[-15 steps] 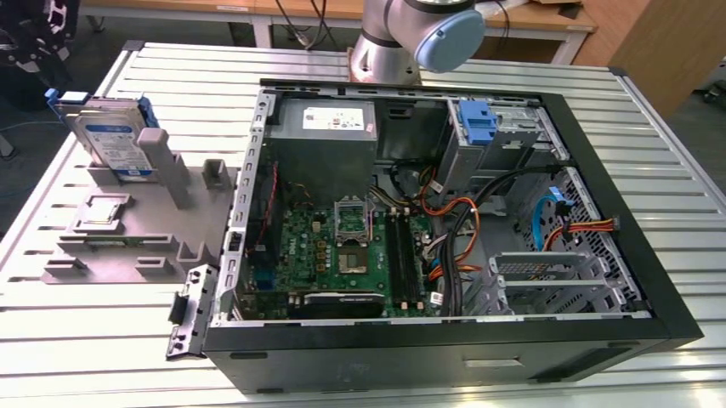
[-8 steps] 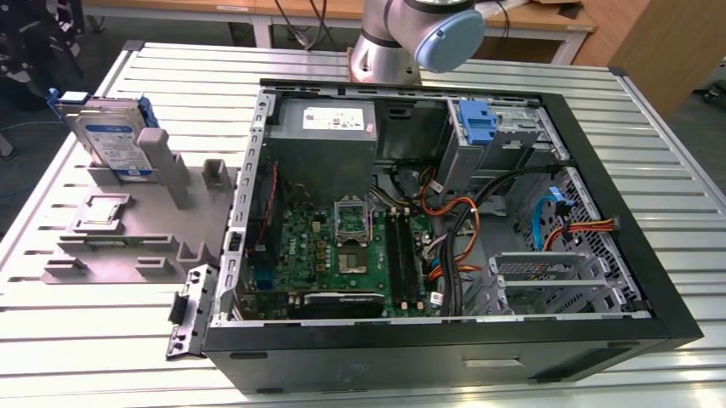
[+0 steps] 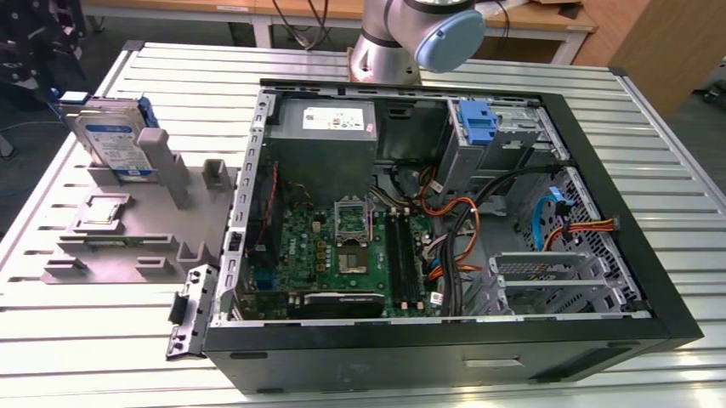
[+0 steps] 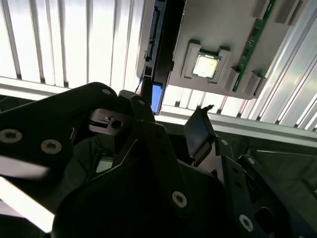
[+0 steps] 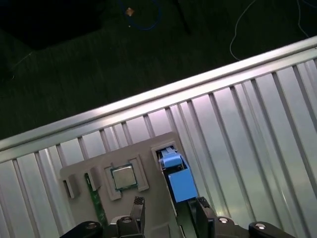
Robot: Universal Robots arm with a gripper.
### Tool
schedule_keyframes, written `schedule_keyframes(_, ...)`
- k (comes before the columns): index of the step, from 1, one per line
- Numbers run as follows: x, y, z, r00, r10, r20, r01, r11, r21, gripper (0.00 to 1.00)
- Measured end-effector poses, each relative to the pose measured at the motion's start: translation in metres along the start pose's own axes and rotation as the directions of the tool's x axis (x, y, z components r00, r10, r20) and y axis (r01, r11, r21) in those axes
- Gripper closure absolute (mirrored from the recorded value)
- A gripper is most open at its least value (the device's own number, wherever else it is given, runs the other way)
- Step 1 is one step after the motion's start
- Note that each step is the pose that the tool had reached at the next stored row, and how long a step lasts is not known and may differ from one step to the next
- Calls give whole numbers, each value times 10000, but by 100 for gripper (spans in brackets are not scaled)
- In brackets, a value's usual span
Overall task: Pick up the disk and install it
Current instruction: 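Pick up the disk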
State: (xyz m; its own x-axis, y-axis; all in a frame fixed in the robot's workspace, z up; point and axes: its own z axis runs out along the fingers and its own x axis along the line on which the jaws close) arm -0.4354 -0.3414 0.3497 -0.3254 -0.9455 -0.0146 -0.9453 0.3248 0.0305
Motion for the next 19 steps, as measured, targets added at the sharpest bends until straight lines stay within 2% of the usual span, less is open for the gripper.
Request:
schedule_keyframes(2, 1, 0, 23, 9997, -242, 3, 242, 9997, -5, 47)
schedule_keyframes(7, 14, 51, 59, 9996, -290, 38, 290, 9996, 6, 47)
schedule_keyframes(9, 12, 51, 64, 9986, -523, 32, 523, 9986, 1, 45)
schedule_keyframes(10, 12, 51, 68, 9976, -692, 28, 692, 9976, -3, 40)
schedule_keyframes(15, 13, 51, 107, 9876, -1567, 4, 1567, 9876, -13, 40)
schedule_keyframes(19, -5, 56, 130, 9815, -1913, -5, 1913, 9815, -11, 40)
